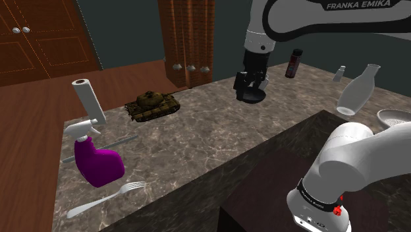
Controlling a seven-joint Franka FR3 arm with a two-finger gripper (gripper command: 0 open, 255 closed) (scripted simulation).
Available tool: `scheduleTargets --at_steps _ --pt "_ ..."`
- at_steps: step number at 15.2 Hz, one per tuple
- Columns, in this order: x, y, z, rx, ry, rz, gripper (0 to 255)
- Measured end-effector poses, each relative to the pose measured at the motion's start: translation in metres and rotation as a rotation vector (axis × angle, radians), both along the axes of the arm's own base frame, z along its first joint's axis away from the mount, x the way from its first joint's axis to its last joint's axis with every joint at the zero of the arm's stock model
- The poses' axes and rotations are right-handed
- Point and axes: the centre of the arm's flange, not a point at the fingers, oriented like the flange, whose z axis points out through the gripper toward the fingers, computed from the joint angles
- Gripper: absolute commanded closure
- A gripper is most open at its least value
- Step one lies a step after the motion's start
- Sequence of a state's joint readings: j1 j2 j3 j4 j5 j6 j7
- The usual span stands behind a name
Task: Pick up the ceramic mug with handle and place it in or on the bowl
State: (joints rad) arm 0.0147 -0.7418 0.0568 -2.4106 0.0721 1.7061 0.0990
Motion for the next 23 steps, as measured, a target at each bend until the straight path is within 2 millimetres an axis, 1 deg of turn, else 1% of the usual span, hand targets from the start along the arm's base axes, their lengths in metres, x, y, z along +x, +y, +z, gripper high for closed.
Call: scheduleTargets --at_steps 1,2,4,6,7,10,13,14,17,20,23 --pt "0.000 0.000 0.000 0.000 0.000 0.000 0" --pt "0.002 -0.006 -0.001 0.001 0.001 -0.001 0" --pt "0.008 -0.026 -0.005 0.003 0.006 -0.003 0" --pt "0.018 -0.052 -0.009 0.005 0.012 -0.006 0" --pt "0.024 -0.061 -0.008 0.006 0.014 -0.007 0" --pt "0.042 -0.095 -0.015 0.009 0.023 -0.011 0" --pt "0.055 -0.137 -0.023 0.011 0.032 -0.015 0" --pt "0.059 -0.148 -0.025 0.012 0.035 -0.016 0" --pt "0.079 -0.185 -0.030 0.015 0.043 -0.020 0" --pt "0.088 -0.221 -0.040 0.019 0.052 -0.023 0" --pt "0.104 -0.258 -0.046 0.022 0.060 -0.028 0"
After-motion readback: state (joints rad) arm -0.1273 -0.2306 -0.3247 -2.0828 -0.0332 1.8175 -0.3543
